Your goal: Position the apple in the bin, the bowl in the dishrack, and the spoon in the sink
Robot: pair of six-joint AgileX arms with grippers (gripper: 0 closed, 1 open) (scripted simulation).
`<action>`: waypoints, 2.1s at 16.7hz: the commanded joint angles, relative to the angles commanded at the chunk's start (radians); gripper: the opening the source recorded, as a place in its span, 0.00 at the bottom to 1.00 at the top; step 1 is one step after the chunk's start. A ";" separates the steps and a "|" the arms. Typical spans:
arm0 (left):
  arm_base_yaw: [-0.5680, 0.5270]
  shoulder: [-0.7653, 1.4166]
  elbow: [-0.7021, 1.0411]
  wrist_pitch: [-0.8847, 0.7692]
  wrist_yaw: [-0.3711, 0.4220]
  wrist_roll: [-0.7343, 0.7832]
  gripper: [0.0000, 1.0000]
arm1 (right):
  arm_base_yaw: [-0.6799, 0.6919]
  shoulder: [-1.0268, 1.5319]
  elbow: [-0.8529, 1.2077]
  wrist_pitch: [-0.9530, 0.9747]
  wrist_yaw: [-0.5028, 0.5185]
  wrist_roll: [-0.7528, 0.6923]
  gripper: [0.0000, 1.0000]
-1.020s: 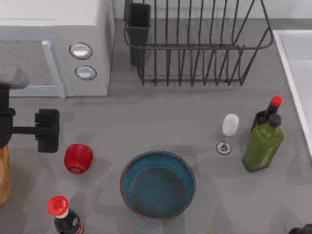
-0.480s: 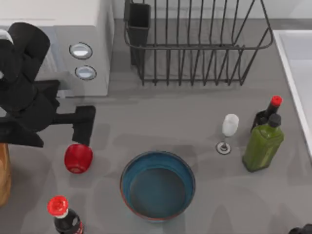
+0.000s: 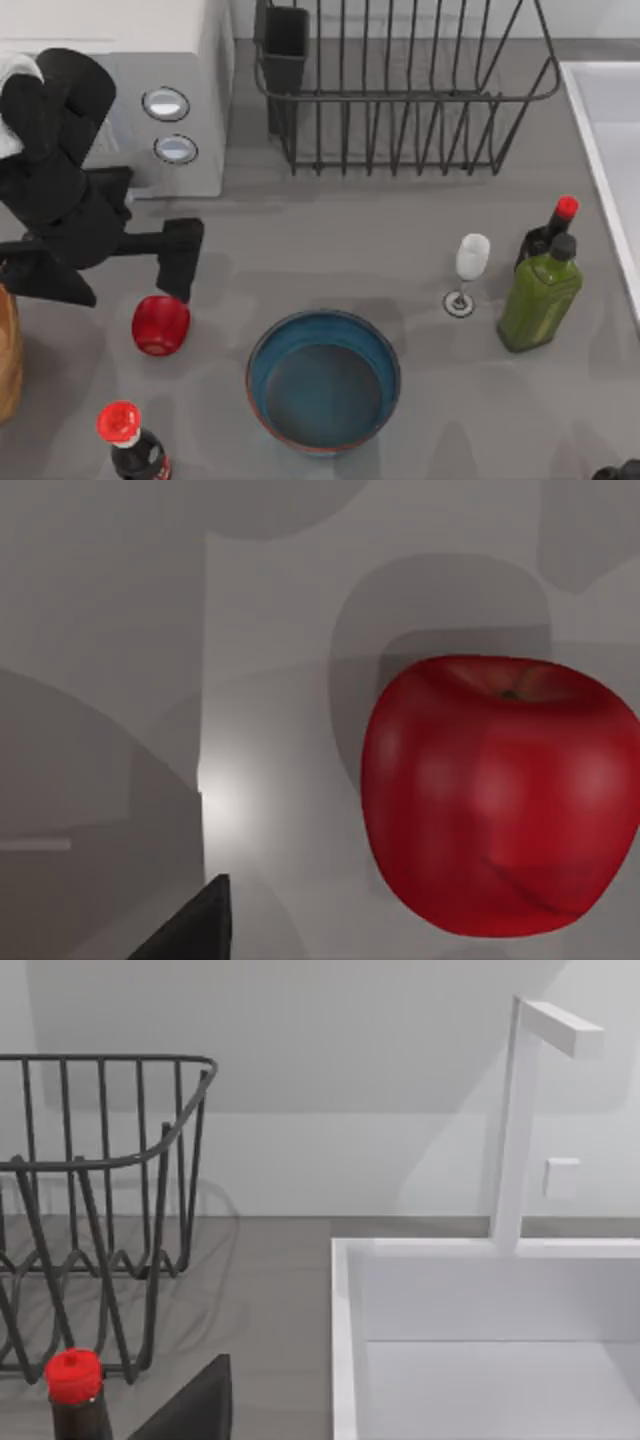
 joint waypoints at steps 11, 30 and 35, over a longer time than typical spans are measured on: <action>-0.048 0.143 -0.119 0.269 -0.002 -0.042 1.00 | 0.000 0.000 0.000 0.000 0.000 0.000 1.00; -0.049 0.146 -0.120 0.273 -0.002 -0.043 0.00 | 0.000 0.000 0.000 0.000 0.000 0.000 1.00; -0.049 0.146 -0.120 0.273 -0.002 -0.043 0.00 | 0.000 0.000 0.000 0.000 0.000 0.000 1.00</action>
